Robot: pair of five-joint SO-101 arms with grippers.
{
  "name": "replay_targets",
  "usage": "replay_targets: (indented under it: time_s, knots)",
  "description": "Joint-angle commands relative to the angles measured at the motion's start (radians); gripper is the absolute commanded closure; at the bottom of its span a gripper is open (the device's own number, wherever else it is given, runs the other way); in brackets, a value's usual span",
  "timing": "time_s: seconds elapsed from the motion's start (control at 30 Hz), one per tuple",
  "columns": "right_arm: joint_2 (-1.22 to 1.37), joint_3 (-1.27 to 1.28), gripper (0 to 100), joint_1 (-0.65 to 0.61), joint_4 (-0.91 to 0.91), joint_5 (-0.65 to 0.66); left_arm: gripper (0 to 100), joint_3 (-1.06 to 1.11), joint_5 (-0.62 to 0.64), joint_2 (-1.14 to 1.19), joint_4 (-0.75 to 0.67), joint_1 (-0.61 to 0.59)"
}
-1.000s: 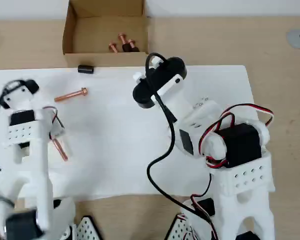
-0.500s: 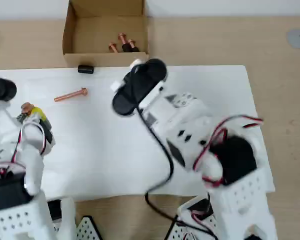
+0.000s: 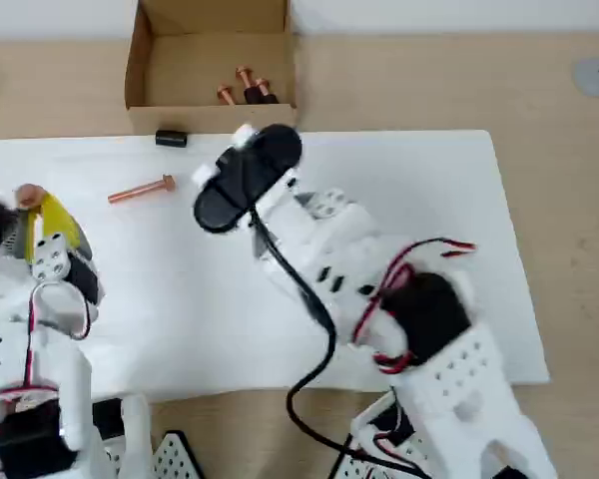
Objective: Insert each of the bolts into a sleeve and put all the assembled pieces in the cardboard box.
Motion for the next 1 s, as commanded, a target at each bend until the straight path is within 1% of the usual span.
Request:
replay_targets:
  time_s: [0.0, 0.1, 0.2, 0.37, 0.6, 0.63, 0.73, 0.8, 0.87, 0.97]
  knots:
    - [-0.022, 0.056, 98.6, -0.048, -0.127, -0.132, 98, -0.009, 0.132, -0.044, -0.074, 0.046]
    - [-0.090, 0.157, 98.6, -0.065, -0.285, -0.195, 98, -0.006, 0.135, -0.051, -0.075, 0.149]
    - [-0.193, 0.300, 98.6, -0.065, -0.416, -0.249, 99, -0.008, 0.135, -0.050, -0.078, 0.195]
    - [-0.415, 0.552, 98.6, -0.067, -0.552, -0.341, 99, -0.002, 0.141, -0.050, -0.123, 0.204]
    - [-0.677, 0.849, 98.6, -0.065, -0.695, -0.344, 99, -0.005, 0.143, -0.048, -0.181, 0.213]
    - [-0.707, 0.880, 98.6, -0.065, -0.710, -0.344, 99, -0.005, 0.137, -0.048, -0.189, 0.229]
    - [-0.780, 0.967, 98.6, -0.068, -0.764, -0.342, 99, -0.003, 0.124, -0.047, -0.187, 0.319]
    - [-0.816, 1.015, 98.6, -0.082, -0.799, -0.341, 99, 0.005, 0.077, -0.036, -0.184, 0.404]
    - [-0.845, 1.059, 98.6, -0.101, -0.815, -0.341, 99, 0.002, 0.040, 0.002, -0.184, 0.483]
    - [-0.877, 1.118, 98.6, -0.136, -0.810, -0.341, 99, -0.023, 0.031, 0.081, -0.184, 0.557]
